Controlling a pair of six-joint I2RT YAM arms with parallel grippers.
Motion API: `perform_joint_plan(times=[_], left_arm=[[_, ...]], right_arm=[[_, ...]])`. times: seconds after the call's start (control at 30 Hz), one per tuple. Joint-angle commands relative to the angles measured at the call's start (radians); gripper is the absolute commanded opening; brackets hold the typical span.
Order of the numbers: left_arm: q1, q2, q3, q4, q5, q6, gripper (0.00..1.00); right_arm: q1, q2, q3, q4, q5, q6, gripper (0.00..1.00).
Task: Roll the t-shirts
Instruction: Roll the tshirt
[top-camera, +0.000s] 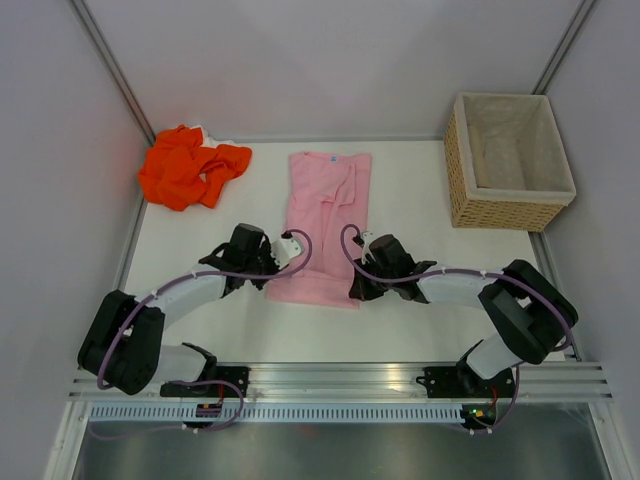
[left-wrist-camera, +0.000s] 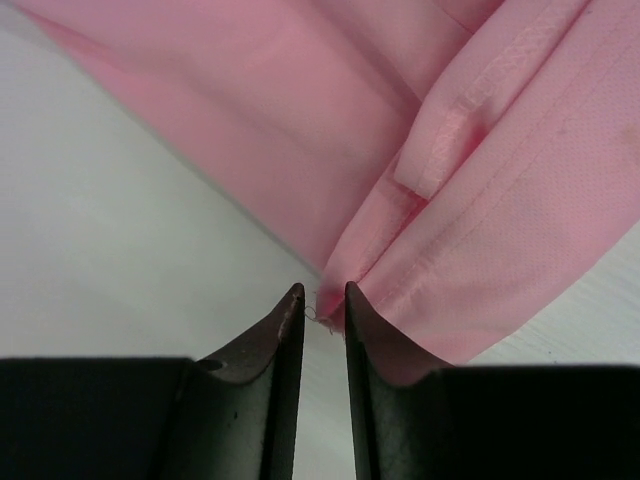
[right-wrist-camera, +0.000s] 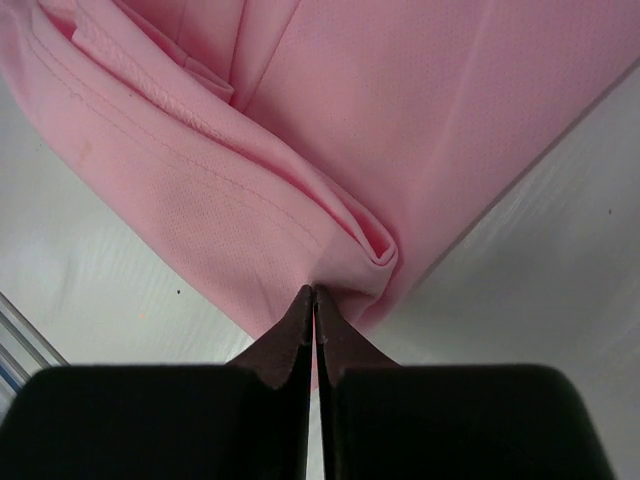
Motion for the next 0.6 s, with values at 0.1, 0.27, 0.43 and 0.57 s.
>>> perform_joint_plan(times=[0.1, 0.27, 0.43, 0.57], left_arm=[[-0.002, -0.077, -0.013, 0.053, -0.136, -0.041, 0.24], [-0.046, -0.249, 0.004, 0.02, 0.003, -0.002, 0.4], [-0.163, -0.519, -0.232, 0.009, 0.133, 0.382, 0.66], [-0.184, -0.558, -0.329, -0.045, 0.138, 0.593, 0.71]], right_arm=[[-0.005, -0.006, -0.051, 0.032, 0.061, 0.061, 0.06], [-0.005, -0.052, -0.037, 0.017, 0.05, 0.055, 0.07], [-0.005, -0.068, -0.052, 0.026, 0.05, 0.049, 0.08], [-0.005, -0.066, -0.064, 0.042, 0.032, 0.058, 0.1]])
